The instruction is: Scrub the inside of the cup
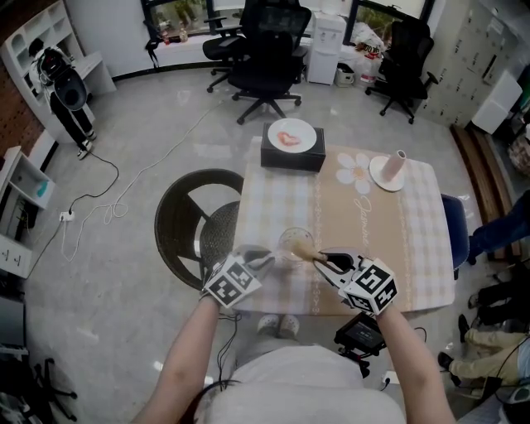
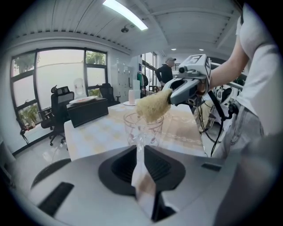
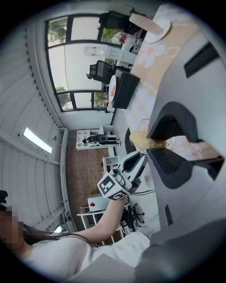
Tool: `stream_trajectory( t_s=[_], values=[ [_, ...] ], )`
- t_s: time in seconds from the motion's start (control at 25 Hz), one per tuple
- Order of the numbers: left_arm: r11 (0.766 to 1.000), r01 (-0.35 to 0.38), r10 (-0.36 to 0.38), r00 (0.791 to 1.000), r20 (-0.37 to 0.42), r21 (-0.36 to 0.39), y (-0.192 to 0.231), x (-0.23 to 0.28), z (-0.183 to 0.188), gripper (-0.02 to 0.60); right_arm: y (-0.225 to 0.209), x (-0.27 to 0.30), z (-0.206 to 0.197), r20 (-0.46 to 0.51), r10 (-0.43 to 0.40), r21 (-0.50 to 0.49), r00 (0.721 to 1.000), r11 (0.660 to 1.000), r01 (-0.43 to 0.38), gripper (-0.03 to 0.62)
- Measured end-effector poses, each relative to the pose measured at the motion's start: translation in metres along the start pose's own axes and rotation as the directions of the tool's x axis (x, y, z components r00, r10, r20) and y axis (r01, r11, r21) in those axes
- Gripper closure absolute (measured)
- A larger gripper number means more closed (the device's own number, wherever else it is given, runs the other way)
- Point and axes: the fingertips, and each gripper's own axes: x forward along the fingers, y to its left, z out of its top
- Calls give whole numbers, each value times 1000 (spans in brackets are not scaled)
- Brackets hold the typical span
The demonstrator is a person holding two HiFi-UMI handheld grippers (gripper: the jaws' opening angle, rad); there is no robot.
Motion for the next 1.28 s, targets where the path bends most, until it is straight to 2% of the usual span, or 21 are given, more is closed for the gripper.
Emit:
stream_trajectory(
  t_s=[0.16,0.6,1.08,1.28],
  values=[
    [999,-10,10,1000,5,-37,-3,-3,5,525,4,1,0,-8,-24,42,1000,999,25,542],
    [993,-39,36,999,-33,-113,-10,-5,13,526,17,8,10,5,1,90,1000,996,-2,542],
    [982,-16,9,999,-37,-187,-10,-7,29,528,9,19,30,54,-31,73,998,997,27,542],
    [976,0,-6,1000,-26,-218,-6,-8,34,529,5,16,42,111,-24,94,994,996,14,542]
  ],
)
